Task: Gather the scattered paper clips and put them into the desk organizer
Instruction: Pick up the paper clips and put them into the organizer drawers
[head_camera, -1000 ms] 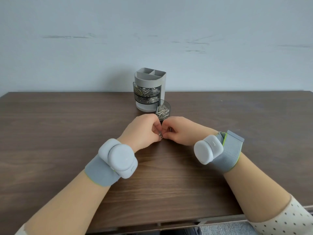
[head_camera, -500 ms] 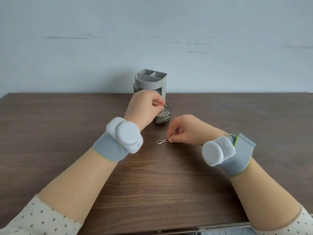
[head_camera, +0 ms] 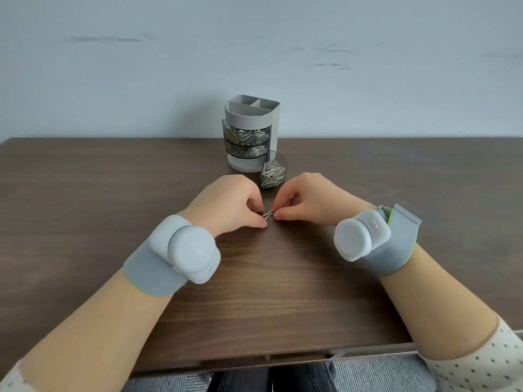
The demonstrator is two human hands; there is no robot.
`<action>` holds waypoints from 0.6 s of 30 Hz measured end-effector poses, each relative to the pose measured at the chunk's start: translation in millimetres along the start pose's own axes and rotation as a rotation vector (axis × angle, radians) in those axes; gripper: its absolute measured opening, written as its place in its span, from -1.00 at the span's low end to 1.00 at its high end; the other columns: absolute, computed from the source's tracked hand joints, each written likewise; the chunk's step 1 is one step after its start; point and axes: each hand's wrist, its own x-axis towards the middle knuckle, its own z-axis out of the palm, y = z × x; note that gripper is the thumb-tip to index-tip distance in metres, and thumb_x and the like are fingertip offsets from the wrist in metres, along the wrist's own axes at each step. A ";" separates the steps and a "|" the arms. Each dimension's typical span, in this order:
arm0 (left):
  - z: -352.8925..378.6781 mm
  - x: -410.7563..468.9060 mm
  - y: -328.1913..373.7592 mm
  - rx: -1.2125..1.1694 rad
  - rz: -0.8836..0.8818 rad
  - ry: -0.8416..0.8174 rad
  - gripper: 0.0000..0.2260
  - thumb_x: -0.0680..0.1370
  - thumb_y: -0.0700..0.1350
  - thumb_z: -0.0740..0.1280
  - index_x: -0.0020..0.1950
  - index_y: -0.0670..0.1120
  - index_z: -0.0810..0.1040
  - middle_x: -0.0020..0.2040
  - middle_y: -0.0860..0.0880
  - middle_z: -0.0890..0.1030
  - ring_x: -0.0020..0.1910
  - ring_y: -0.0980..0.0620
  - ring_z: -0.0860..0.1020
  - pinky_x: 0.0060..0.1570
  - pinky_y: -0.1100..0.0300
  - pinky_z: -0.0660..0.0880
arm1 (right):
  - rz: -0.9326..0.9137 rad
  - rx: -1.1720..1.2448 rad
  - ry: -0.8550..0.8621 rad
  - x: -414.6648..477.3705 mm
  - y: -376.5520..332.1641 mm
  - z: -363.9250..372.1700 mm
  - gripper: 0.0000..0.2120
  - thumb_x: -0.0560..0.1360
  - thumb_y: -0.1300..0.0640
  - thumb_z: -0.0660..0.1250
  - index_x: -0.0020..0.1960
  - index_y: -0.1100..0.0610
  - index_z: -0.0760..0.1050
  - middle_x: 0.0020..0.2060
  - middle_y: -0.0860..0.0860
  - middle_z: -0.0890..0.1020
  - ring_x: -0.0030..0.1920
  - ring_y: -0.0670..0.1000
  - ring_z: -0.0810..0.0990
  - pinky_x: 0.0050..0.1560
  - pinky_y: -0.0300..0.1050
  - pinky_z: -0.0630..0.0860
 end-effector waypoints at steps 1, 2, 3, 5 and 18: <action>0.6 -0.8 0.5 0.005 0.002 0.002 -0.79 0.31 0.02 0.46 -0.11 -0.03 0.65 -0.29 0.12 0.51 -0.27 0.11 0.46 -0.22 0.21 0.37 | 0.014 0.028 -0.004 -1.0 0.0 -0.3 -0.94 0.32 0.18 0.45 -0.21 0.10 0.64 -0.45 -0.23 0.54 -0.43 -0.37 0.48 -0.34 -0.56 0.35; 0.2 -0.9 0.9 0.005 0.005 0.003 -0.81 0.31 0.00 0.47 -0.13 -0.03 0.66 -0.31 0.13 0.50 -0.25 0.09 0.47 -0.22 0.21 0.37 | 0.023 0.045 -0.002 -1.8 -0.7 -0.7 -0.93 0.31 0.19 0.46 -0.20 0.10 0.65 -0.48 -0.26 0.54 -0.44 -0.37 0.48 -0.35 -0.57 0.34; -0.5 -0.3 1.8 0.005 0.010 0.005 -0.84 0.32 -0.01 0.47 -0.15 -0.03 0.66 -0.35 0.14 0.49 -0.25 0.07 0.48 -0.23 0.21 0.37 | 0.026 0.046 0.001 -2.4 -1.5 -0.9 -0.93 0.31 0.20 0.46 -0.20 0.10 0.65 -0.52 -0.27 0.53 -0.44 -0.38 0.48 -0.36 -0.58 0.33; -1.1 1.6 2.5 0.011 0.023 0.003 -0.90 0.33 -0.05 0.46 -0.20 -0.03 0.67 -0.38 0.15 0.48 -0.24 0.04 0.51 -0.22 0.20 0.40 | 0.015 0.033 0.008 -3.0 -3.3 0.8 -0.92 0.31 0.23 0.45 -0.22 0.10 0.66 -0.52 -0.25 0.52 -0.43 -0.39 0.48 -0.36 -0.58 0.31; 10.0 3.2 -3.7 -0.165 0.010 0.071 -0.89 0.34 -0.13 0.42 -0.33 0.05 0.54 -0.33 0.13 0.52 -0.29 0.16 0.50 -0.10 0.09 0.52 | -0.026 -0.013 -0.006 -0.9 -5.2 7.7 -0.85 0.34 0.27 0.36 -0.10 0.14 0.59 -0.38 -0.19 0.50 -0.41 -0.35 0.47 -0.31 -0.55 0.35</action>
